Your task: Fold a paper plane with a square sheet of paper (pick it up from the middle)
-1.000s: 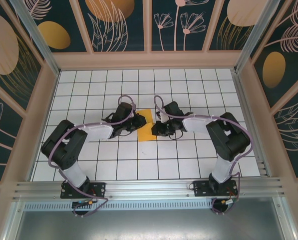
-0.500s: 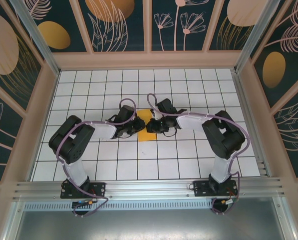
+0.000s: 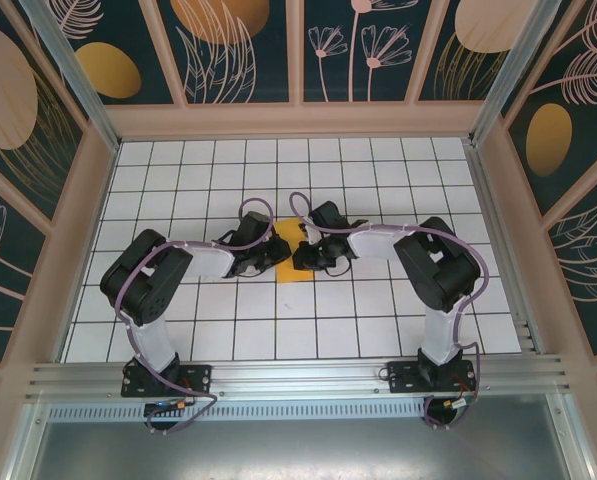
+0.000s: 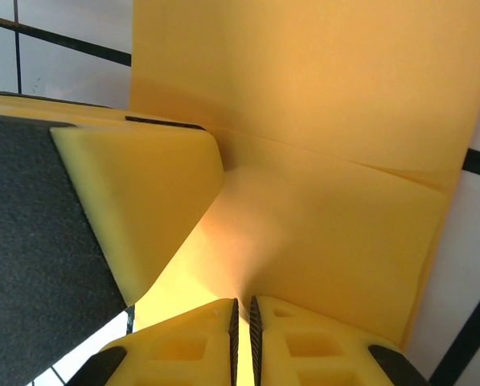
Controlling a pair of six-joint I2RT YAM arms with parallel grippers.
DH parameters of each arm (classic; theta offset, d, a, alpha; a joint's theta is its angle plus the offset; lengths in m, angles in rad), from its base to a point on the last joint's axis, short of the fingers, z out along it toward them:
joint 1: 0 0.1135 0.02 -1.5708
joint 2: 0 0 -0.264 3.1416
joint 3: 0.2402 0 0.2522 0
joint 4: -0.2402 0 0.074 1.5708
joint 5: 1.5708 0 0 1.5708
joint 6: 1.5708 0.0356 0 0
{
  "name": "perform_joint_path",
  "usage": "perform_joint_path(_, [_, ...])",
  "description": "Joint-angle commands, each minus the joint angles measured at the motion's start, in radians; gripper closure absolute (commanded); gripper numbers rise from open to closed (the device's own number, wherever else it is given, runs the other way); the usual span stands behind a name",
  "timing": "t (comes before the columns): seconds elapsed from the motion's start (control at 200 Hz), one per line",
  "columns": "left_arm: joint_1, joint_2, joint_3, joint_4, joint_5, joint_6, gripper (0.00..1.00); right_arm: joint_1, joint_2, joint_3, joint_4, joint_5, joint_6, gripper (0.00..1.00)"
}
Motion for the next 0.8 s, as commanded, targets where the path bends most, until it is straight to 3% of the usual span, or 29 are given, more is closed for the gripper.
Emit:
perform_joint_path(0.0, [0.004,0.032,-0.015,-0.063,-0.076,0.008,0.83,0.004,0.005,-0.018,-0.090,0.003,-0.041,0.83])
perform_joint_path(0.475, [0.004,0.043,-0.101,-0.025,-0.089,-0.020,0.83,-0.043,-0.107,-0.186,-0.143,-0.041,-0.078,0.87])
perform_joint_path(0.796, [0.004,0.043,-0.051,-0.029,-0.077,-0.015,0.81,-0.046,-0.273,-0.197,-0.160,0.047,-0.045,0.86])
